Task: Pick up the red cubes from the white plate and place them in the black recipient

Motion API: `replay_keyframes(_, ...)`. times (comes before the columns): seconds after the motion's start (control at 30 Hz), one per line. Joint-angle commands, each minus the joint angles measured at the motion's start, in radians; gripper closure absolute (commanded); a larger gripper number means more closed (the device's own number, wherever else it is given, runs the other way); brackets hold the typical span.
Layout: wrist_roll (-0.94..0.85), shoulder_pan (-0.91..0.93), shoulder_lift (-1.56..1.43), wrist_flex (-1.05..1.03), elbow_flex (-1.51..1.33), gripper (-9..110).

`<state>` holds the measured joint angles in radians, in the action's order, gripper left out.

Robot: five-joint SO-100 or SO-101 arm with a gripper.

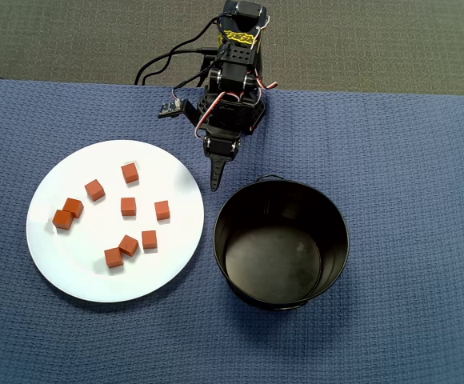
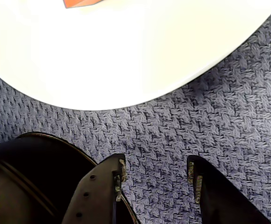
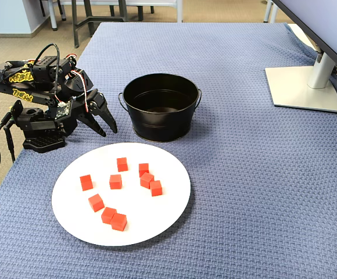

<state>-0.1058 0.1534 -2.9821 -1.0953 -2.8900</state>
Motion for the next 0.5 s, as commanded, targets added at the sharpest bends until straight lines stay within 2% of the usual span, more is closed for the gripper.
replay_keyframes(0.0, -0.029, -0.066, 0.046, 0.077, 0.017, 94)
replay_keyframes(0.37, -0.017, -0.048, 0.054, 0.081, 0.020, 94)
replay_keyframes(0.47, -0.083, -0.021, 0.066, 0.052, 0.060, 93)
